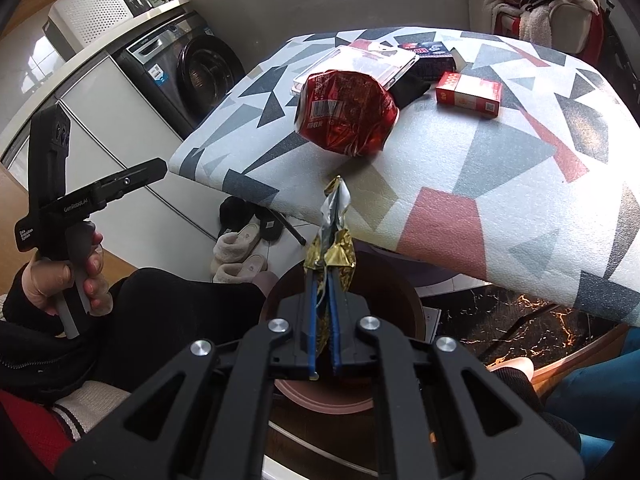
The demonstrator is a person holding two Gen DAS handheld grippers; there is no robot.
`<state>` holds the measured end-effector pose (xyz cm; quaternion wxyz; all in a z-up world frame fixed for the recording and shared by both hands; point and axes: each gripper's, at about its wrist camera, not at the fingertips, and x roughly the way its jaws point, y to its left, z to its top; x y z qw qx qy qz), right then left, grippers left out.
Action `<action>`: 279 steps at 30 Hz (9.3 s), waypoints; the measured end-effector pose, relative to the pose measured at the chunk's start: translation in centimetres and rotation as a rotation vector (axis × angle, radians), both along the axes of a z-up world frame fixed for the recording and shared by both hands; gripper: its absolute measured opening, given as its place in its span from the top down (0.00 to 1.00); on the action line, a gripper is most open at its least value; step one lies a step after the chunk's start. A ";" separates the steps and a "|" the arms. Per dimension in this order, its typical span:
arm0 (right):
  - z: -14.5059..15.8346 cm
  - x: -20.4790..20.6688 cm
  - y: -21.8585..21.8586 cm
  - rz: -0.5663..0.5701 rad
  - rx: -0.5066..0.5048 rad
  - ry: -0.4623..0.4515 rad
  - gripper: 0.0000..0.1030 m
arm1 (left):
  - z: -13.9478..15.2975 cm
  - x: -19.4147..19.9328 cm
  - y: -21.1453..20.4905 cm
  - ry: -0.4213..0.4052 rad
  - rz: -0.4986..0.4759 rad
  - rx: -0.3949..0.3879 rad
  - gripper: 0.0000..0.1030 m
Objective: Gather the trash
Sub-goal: 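Lower both items over the bin and open both grippers, then move the right gripper to the red Coca-Cola can and grasp it, then lift the red can off the board with the right gripper, then grasp the clear XOYO blister pack with the left gripper while the right holds the can, then carry the blister pack over the bin and open the left gripper, then lower the red can into the bin and open the right gripper, then grasp the red-and-white paper box with the right gripper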
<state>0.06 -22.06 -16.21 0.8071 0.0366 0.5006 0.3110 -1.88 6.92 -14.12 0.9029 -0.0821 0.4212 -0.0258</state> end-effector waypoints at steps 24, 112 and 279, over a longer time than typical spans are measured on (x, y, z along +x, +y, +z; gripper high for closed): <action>1.2 1.7 -1.8 -0.128 -0.062 -0.089 0.05 | 0.6 0.3 -1.2 -0.011 -0.043 -0.001 0.05; 0.5 13.2 -1.2 -0.091 -0.016 -0.196 0.91 | -1.2 26.7 -5.1 0.094 -0.218 -0.180 0.33; -2.6 8.0 -1.8 -0.155 -0.268 -0.137 0.05 | -3.5 4.8 1.3 0.056 0.067 -0.237 0.05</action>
